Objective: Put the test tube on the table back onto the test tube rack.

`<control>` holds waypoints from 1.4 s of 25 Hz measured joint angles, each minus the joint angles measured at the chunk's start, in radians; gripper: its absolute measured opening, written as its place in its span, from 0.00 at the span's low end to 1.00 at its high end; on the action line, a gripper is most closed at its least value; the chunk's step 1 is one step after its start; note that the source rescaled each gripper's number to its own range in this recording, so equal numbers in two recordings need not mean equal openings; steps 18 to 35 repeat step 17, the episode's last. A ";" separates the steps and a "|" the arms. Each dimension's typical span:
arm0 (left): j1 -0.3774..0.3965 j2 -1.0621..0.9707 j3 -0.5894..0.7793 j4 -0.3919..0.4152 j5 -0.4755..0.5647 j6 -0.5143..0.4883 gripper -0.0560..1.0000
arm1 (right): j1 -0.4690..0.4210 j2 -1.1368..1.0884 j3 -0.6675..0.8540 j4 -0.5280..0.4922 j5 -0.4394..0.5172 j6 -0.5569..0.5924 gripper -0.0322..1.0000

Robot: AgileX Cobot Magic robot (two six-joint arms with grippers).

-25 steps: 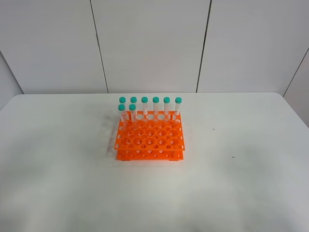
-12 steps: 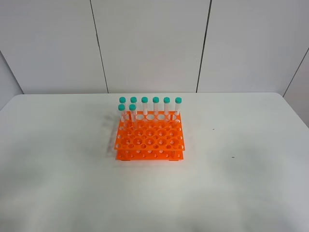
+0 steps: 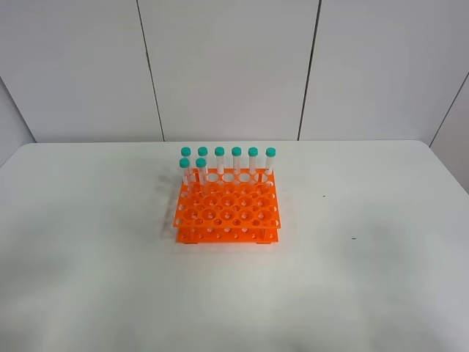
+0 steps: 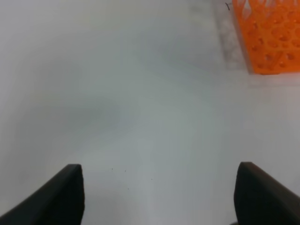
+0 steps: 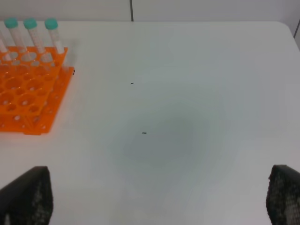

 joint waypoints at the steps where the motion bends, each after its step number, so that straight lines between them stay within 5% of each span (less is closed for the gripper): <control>1: 0.000 0.000 0.000 0.000 0.000 0.000 0.90 | 0.000 0.000 0.000 0.000 0.000 0.000 1.00; 35: 0.000 0.000 0.000 0.000 0.000 0.000 0.90 | 0.000 0.000 0.000 0.000 0.000 0.000 1.00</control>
